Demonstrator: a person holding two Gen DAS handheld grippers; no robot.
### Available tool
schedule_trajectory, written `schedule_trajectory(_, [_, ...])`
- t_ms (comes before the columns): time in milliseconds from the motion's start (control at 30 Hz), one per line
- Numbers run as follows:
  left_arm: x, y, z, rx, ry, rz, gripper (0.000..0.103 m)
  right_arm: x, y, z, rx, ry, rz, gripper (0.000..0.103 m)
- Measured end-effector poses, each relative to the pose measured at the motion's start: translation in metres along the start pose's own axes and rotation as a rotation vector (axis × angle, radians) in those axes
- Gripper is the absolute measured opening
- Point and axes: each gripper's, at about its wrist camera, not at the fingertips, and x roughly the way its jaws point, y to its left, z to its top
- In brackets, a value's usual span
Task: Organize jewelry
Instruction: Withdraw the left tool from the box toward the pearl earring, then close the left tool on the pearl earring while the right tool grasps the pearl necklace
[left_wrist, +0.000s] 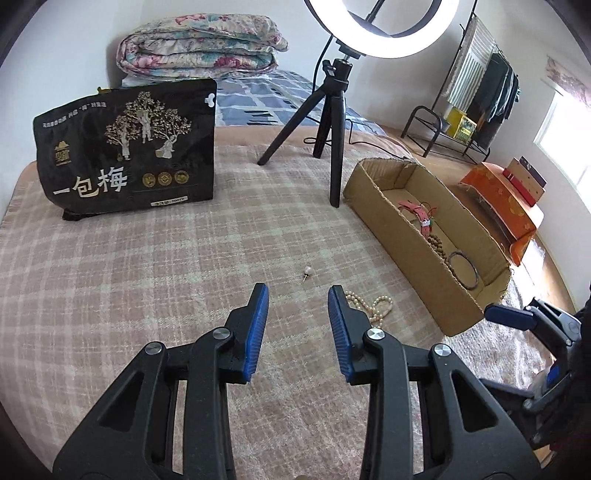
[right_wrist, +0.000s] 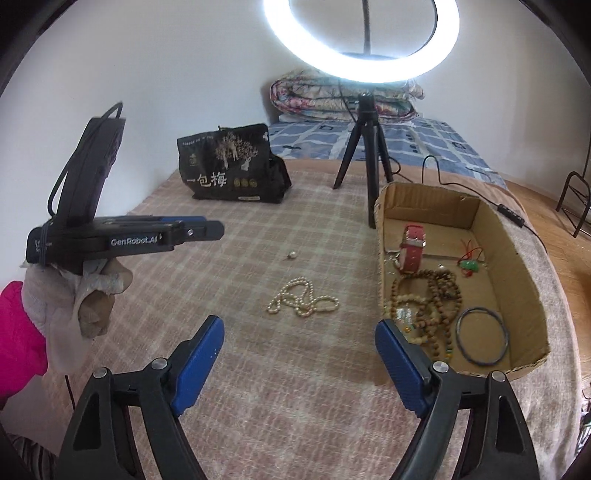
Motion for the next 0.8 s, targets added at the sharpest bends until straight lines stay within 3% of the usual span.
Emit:
schedule_trajectory(433, [0.060, 0.008, 0.006, 0.095, 0.074, -0.116, 0.029, 0.069, 0.021, -0.009, 0.069, 0.102, -0.153, 0.085])
schedule_trajectory(800, [0.091, 0.012, 0.011, 0.122, 0.084, -0.150, 0.025, 0.101, 0.022, 0.000, 0.088, 0.125, -0.252, 0.072])
